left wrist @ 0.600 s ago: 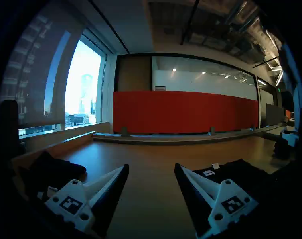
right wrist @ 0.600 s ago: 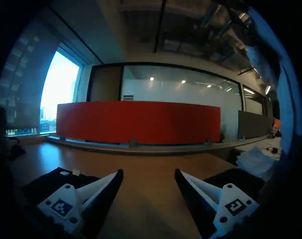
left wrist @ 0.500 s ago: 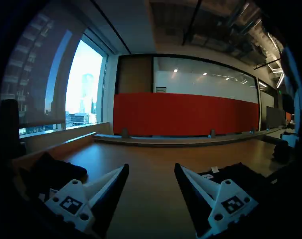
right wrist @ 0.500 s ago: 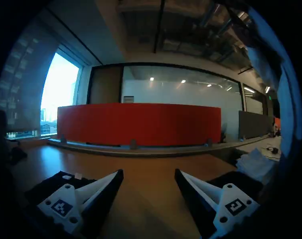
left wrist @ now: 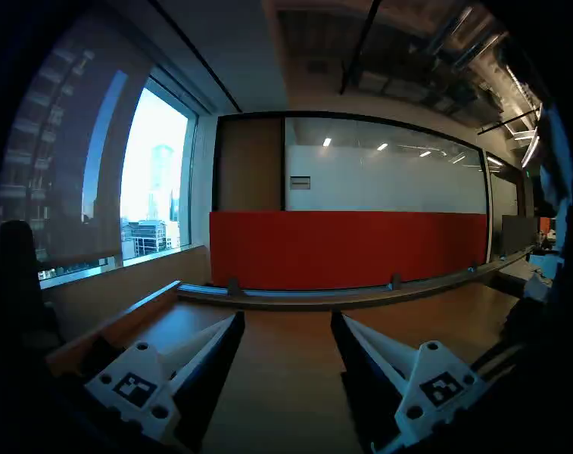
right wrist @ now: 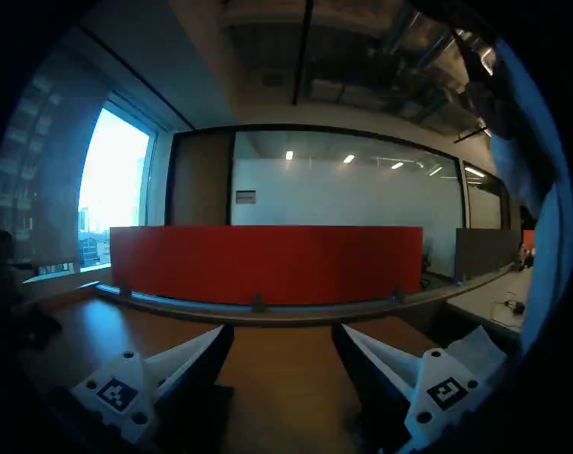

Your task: Fold towel

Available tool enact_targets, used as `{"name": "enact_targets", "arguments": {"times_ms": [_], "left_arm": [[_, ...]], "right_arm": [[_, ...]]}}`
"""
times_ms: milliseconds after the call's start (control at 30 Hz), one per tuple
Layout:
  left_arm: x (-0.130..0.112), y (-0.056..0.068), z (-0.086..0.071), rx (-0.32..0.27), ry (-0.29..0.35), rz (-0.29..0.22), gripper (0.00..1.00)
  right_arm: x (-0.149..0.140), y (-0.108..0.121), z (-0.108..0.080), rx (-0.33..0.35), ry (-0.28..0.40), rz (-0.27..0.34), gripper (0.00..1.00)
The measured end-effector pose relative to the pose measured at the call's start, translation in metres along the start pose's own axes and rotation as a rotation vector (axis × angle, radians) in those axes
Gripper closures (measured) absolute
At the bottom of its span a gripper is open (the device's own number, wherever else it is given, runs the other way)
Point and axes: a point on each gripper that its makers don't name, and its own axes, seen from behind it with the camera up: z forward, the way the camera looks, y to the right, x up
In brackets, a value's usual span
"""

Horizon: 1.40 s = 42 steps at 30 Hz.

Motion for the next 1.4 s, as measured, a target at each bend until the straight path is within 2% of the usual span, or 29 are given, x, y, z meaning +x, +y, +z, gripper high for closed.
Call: {"name": "enact_targets", "arguments": {"times_ms": [200,300,600,867,1100,1300,1400], "left_arm": [[0.042,0.005,-0.001,-0.004,0.005,0.018,0.16],[0.055,0.008,-0.002,-0.01,0.005,0.022,0.16],[0.082,0.016,-0.002,-0.035,0.01,0.03,0.16],[0.091,0.025,-0.003,-0.073,0.002,0.038,0.16],[0.09,0.041,-0.007,-0.154,-0.032,0.071,0.16],[0.081,0.064,-0.013,-0.277,-0.094,0.09,0.16],[0.079,0.07,-0.014,-0.32,-0.114,0.106,0.16]], "right_arm": [[0.044,0.005,0.001,-0.009,0.006,0.01,0.0],[0.055,0.008,0.0,-0.015,0.002,0.015,0.0],[0.073,0.007,-0.007,-0.01,-0.001,0.015,0.0],[0.08,0.0,-0.009,0.027,-0.007,-0.005,0.0],[0.083,-0.02,-0.01,0.133,-0.041,-0.052,0.0],[0.078,-0.054,-0.018,0.3,-0.112,-0.101,0.0],[0.076,-0.068,-0.022,0.368,-0.138,-0.121,0.0]]}}
